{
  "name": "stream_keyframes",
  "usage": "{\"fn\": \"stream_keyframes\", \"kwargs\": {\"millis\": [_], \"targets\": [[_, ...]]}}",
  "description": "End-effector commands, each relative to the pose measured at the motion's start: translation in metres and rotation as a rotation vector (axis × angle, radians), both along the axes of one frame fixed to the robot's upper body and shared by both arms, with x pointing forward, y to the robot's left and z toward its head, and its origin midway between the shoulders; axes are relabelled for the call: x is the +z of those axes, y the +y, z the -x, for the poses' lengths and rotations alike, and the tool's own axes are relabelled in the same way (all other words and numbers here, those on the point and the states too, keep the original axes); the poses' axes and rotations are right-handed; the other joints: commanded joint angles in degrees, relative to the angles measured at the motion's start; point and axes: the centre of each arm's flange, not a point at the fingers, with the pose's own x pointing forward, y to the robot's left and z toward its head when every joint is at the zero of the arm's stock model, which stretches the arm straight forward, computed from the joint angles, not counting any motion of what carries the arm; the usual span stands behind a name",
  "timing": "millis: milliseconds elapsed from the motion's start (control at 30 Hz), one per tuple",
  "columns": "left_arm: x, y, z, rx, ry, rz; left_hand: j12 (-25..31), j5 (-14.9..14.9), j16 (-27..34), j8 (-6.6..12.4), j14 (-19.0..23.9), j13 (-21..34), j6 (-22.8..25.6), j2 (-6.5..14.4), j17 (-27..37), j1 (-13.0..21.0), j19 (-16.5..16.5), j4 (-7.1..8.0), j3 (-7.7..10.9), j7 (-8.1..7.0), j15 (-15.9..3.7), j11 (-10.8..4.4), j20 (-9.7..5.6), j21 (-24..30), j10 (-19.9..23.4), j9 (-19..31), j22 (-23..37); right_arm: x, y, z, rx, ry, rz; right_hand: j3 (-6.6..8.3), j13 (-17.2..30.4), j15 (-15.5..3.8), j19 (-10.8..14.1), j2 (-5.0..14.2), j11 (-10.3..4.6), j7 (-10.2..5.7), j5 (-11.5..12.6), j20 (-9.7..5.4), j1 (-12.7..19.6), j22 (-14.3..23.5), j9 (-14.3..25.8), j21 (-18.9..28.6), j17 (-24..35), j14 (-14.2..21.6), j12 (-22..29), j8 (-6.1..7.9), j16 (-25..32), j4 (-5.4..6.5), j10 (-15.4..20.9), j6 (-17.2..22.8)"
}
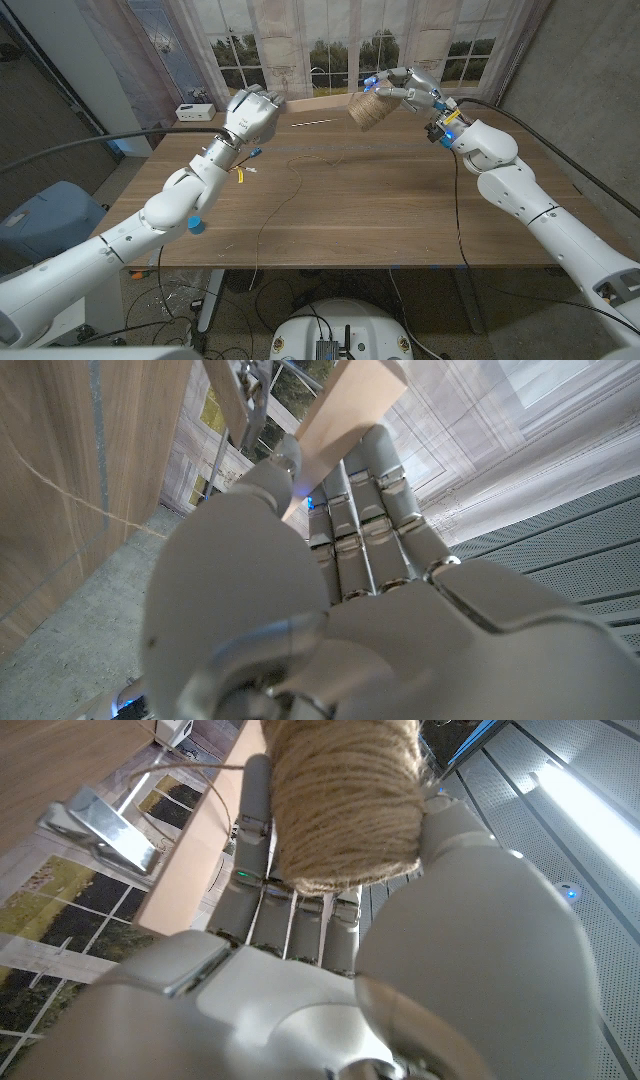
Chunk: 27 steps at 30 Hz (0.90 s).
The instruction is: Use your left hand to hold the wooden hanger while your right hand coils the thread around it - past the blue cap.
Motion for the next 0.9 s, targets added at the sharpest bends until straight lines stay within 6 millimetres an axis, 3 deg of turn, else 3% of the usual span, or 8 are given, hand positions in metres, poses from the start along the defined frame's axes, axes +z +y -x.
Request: {"fn": "stream_keyframes", "kwargs": {"millis": [33, 500, 900], "targets": [[-0.006, 0.000, -0.001, -0.007, 0.020, -0.008, 0.24, 0.89, 0.16, 0.19, 12.48, 0.11, 6.48, 1.96, 11.39, -0.90, 0.16, 1.01, 3.79, -5.97, -15.94, -8.33, -5.96, 0.23, 8.95, 11.53, 0.14, 0.039, 0.027, -0.013, 0.005, -0.050, 0.033, 0.47, 0.38, -19.98, -4.15, 18.78, -0.19, -0.63, -0.08, -8.73, 18.17, 0.09, 0.15, 0.48, 0.93, 15.11, 0.20, -0.20, -0.18, -0.02, -0.23, 0.02], [-0.005, 0.003, -0.001, -0.005, 0.027, -0.003, 0.06, 0.90, -0.06, 0.01, 12.47, 0.28, 6.65, 1.94, 11.39, -0.89, 0.12, 1.00, 3.80, -6.02, -15.96, -8.52, -5.94, 0.30, 9.02, 11.61, 0.15, 0.071, 0.036, -0.033, -0.108, -0.081, 0.070, 0.44, 0.99, -19.93, -6.46, 19.00, -1.47, -1.27, -0.05, -8.63, 17.22, -0.01, 0.23, 1.03, 1.82, 14.78, 0.25, -0.05, -0.45, 0.62, -0.39, 0.15], [-0.006, 0.002, -0.004, -0.015, 0.049, -0.009, -0.08, 0.92, -0.10, -0.16, 12.55, 0.37, 6.65, 1.95, 11.53, -0.91, 0.08, 1.02, 3.80, -6.04, -15.94, -8.44, -5.89, 0.33, 9.12, 11.68, 0.14, 0.096, 0.028, -0.042, -0.219, -0.116, -0.016, 0.45, 1.11, -19.96, -7.23, 18.90, -2.01, -1.54, 0.03, -8.51, 16.94, -0.08, 0.26, 1.69, 2.51, 14.79, 0.17, 0.05, -0.45, 0.64, -0.26, 0.32]]}}
